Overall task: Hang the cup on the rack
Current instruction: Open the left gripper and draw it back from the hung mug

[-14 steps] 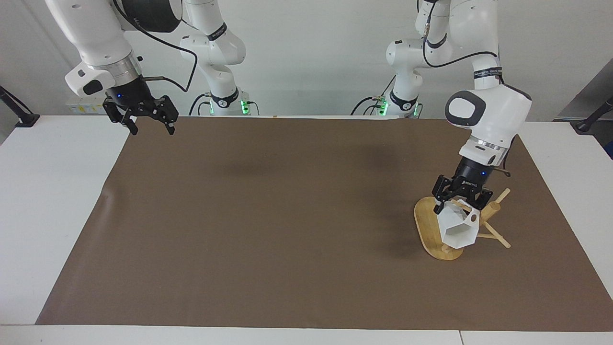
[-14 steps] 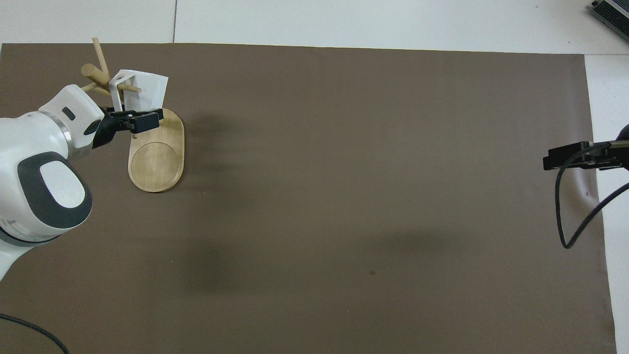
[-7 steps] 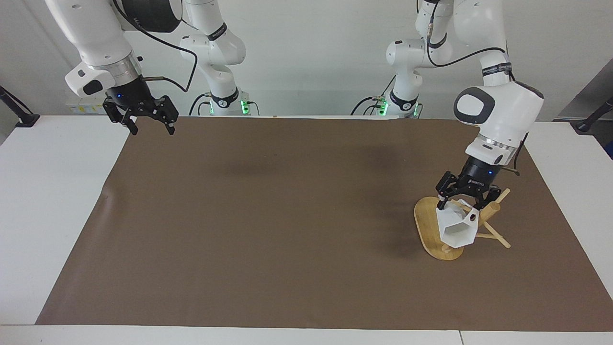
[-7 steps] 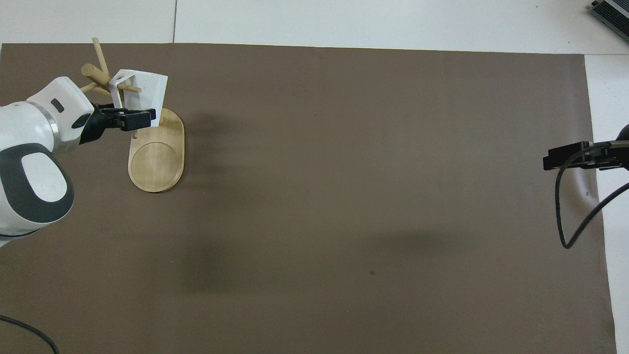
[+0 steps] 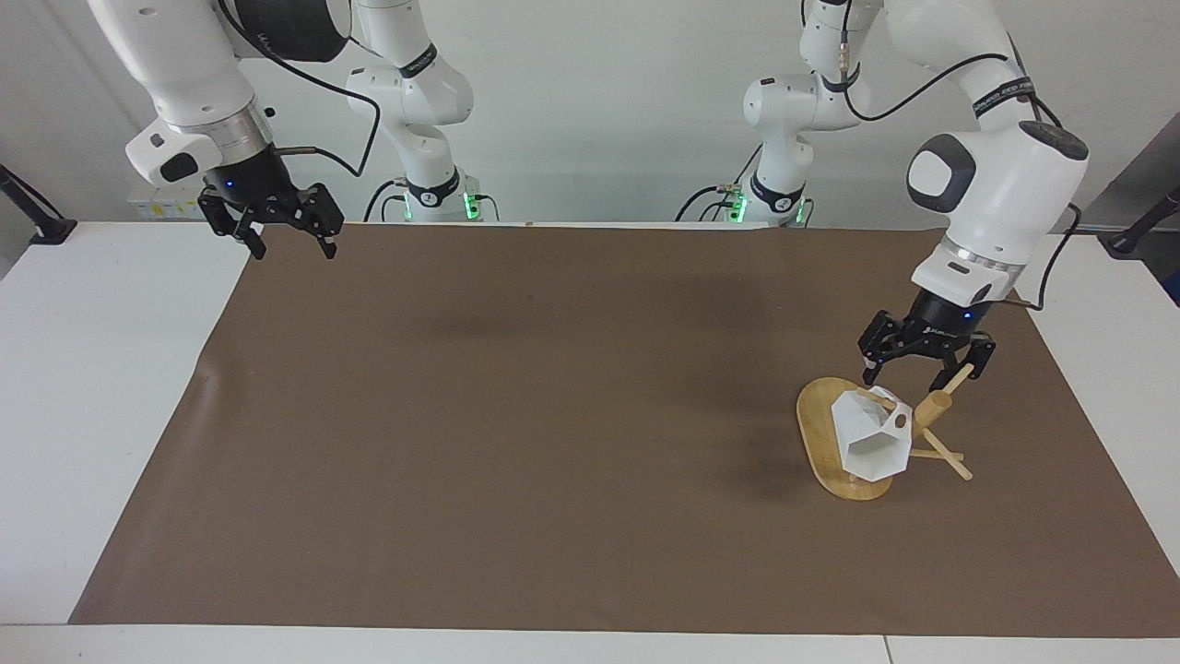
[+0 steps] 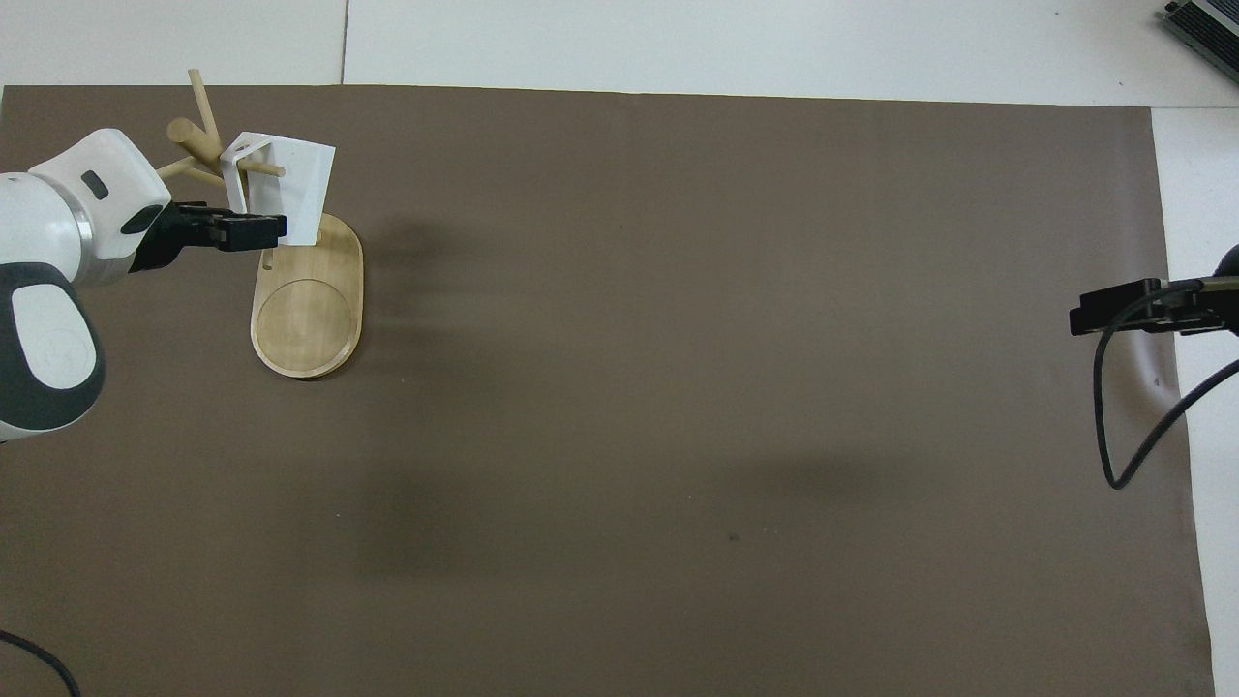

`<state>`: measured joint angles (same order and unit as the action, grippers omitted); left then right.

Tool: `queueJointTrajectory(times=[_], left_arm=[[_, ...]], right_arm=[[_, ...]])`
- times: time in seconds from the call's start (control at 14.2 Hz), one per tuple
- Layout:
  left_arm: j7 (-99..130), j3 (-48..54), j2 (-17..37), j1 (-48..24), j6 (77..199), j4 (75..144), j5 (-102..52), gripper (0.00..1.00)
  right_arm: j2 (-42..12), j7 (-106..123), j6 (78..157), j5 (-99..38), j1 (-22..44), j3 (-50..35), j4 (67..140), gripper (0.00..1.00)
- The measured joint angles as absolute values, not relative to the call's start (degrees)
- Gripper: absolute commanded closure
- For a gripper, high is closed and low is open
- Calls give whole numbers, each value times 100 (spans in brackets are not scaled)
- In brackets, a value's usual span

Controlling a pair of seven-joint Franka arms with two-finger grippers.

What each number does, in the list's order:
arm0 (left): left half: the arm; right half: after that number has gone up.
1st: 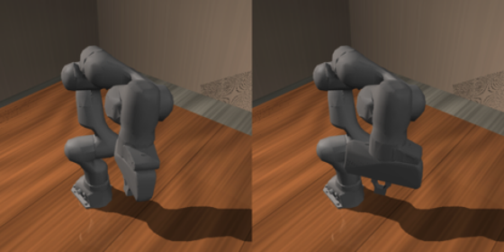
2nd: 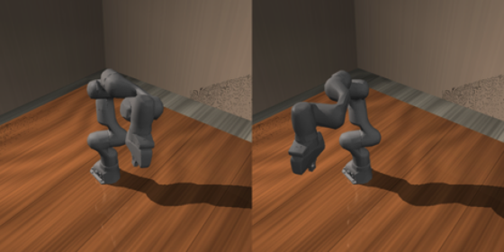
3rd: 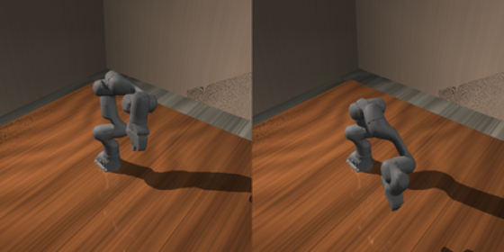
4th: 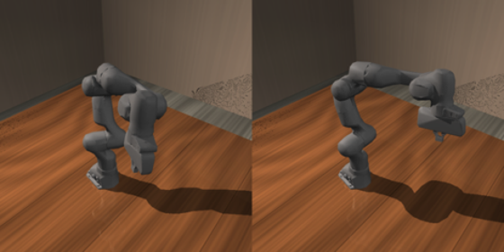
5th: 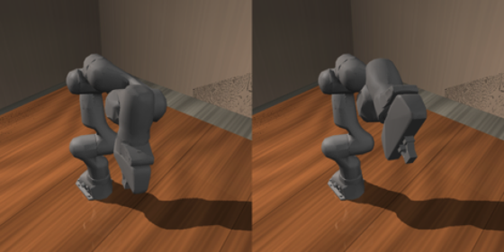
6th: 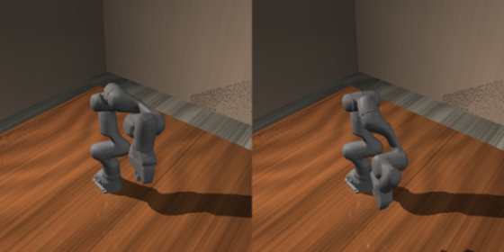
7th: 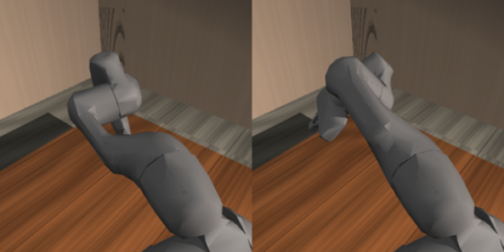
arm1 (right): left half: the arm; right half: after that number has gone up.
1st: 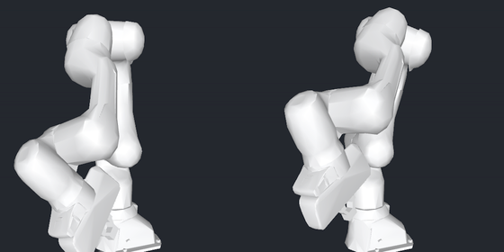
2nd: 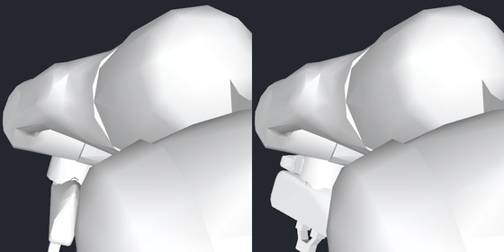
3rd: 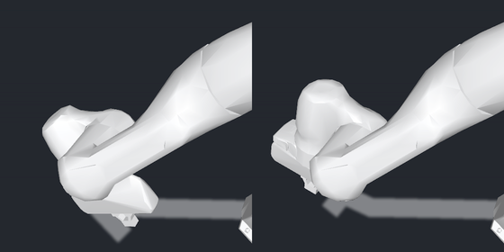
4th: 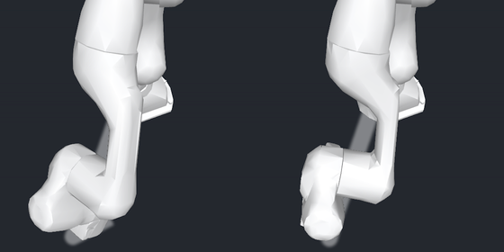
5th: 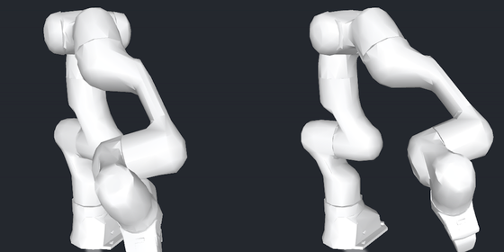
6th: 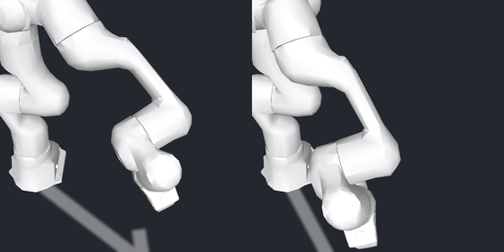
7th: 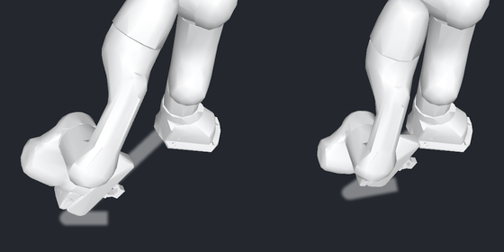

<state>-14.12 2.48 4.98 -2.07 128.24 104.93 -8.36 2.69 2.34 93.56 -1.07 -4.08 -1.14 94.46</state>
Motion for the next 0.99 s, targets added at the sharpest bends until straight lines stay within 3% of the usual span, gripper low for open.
queueJointTrajectory(times=[0.99], left_arm=[[-1271,465,-355,-260,9684,9639,53,0]], right_arm=[[291,234,9356,-107,-408,-114,9450,0]])
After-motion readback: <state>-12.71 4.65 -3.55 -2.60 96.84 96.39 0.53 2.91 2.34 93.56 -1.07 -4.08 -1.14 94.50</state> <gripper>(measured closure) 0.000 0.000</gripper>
